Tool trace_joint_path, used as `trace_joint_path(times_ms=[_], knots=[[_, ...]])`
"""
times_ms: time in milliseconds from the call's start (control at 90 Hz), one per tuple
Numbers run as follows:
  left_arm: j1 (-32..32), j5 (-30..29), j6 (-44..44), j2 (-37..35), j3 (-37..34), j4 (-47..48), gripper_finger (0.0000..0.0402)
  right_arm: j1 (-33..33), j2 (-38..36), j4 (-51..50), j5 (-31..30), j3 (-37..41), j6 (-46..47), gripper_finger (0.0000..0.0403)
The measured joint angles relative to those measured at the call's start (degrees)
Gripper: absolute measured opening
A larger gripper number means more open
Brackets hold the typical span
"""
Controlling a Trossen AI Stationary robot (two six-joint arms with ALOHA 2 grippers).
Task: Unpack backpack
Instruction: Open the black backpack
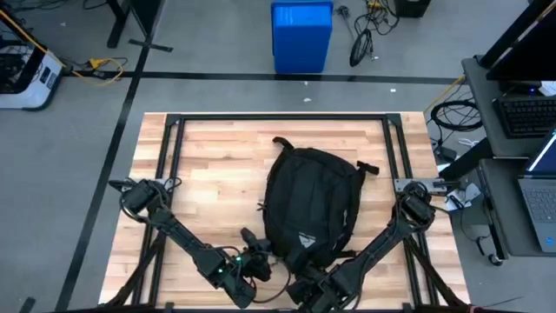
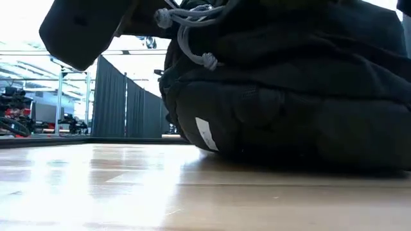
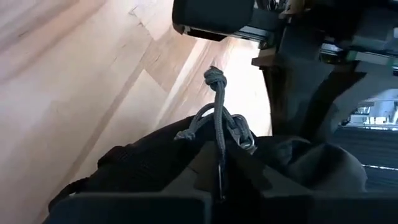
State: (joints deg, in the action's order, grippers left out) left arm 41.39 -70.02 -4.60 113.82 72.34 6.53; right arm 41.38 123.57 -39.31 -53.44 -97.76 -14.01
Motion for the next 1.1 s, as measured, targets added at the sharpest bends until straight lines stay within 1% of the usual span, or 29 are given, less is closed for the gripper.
trace_joint_path(times_ms=[144,333,400,600,667,833,1100], knots=[[-0.1,0.7,3.3,0.0,0.1,3.2,0.0007,0.6,0.0,0.0,-0.5,0.0,0.0,0.0003],[-0.4,0.7,4.2,0.0,0.1,3.2,0.0007,1.8,-0.5,0.0,-0.6,0.0,0.3,0.0002],[-0.4,0.7,4.2,0.0,0.1,3.2,0.0007,2.3,-1.1,0.0,0.4,0.0,0.6,0.0001],[-0.4,-0.8,4.3,0.0,0.1,2.8,0.0007,4.2,-4.1,0.0,3.4,0.0,8.8,0.0000],[-0.4,-0.8,4.3,0.0,0.2,2.1,0.0007,5.5,-4.6,-0.4,3.4,0.0,12.2,0.0000],[-0.3,-0.2,4.0,-0.4,0.2,1.0,0.0007,7.6,-4.8,-1.4,3.3,0.0,13.3,0.0000],[-0.1,-0.5,3.9,-0.4,0.2,1.4,0.0007,8.4,-4.9,-6.3,4.1,0.0,20.5,0.0000]])
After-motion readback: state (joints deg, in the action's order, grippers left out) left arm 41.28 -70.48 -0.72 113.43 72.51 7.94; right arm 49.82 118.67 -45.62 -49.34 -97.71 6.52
